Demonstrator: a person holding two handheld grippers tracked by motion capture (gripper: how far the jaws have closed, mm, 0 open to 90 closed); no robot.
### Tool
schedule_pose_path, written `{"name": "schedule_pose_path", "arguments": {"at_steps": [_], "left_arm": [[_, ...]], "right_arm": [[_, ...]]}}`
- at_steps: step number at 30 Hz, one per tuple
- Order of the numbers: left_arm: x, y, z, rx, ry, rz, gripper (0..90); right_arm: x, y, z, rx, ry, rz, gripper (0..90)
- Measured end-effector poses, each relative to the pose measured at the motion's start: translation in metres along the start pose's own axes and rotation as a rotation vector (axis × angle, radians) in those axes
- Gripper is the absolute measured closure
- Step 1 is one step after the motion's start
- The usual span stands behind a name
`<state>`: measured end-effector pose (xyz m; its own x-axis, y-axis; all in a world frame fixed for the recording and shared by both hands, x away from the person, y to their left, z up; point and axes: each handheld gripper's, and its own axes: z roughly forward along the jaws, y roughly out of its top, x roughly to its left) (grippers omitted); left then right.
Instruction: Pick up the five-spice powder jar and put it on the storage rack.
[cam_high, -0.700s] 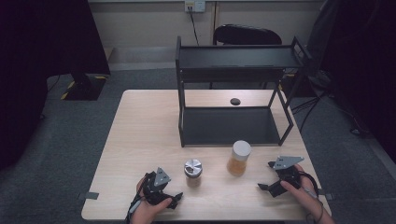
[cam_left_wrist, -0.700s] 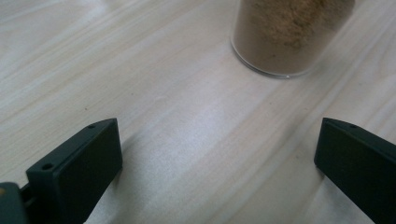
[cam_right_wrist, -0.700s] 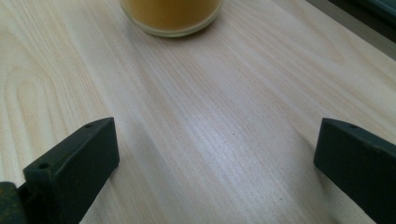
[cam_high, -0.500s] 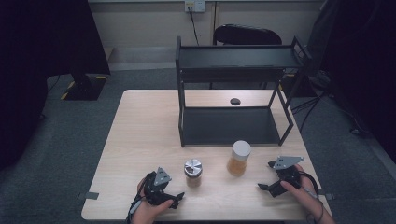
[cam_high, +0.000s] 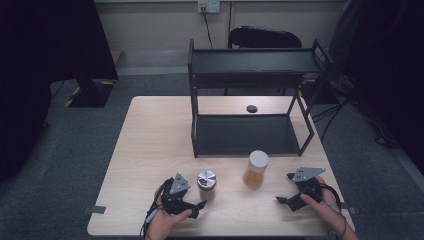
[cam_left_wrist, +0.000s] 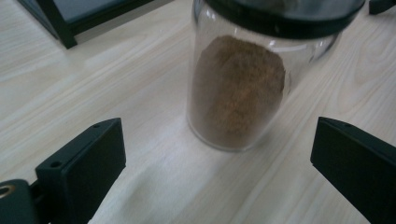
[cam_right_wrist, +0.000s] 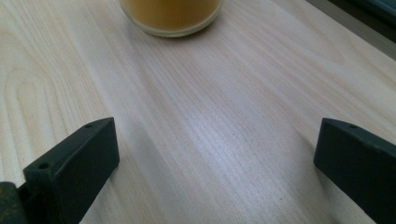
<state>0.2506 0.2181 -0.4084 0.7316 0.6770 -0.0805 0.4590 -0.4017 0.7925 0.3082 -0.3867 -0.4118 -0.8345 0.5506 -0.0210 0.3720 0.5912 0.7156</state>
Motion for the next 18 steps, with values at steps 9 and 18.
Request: {"name": "schedule_pose_path", "arguments": {"at_steps": [9,18], "left_arm": [[0.003,0.006,0.019,-0.014,-0.041,0.000,4.3],[0.000,0.006,0.037,-0.044,-0.054,0.038,21.3]], "right_arm": [[0.000,0.000,0.000,0.000,0.000,0.000,0.0],[0.000,0.000,0.000,0.000,0.000,0.000,0.0]]}}
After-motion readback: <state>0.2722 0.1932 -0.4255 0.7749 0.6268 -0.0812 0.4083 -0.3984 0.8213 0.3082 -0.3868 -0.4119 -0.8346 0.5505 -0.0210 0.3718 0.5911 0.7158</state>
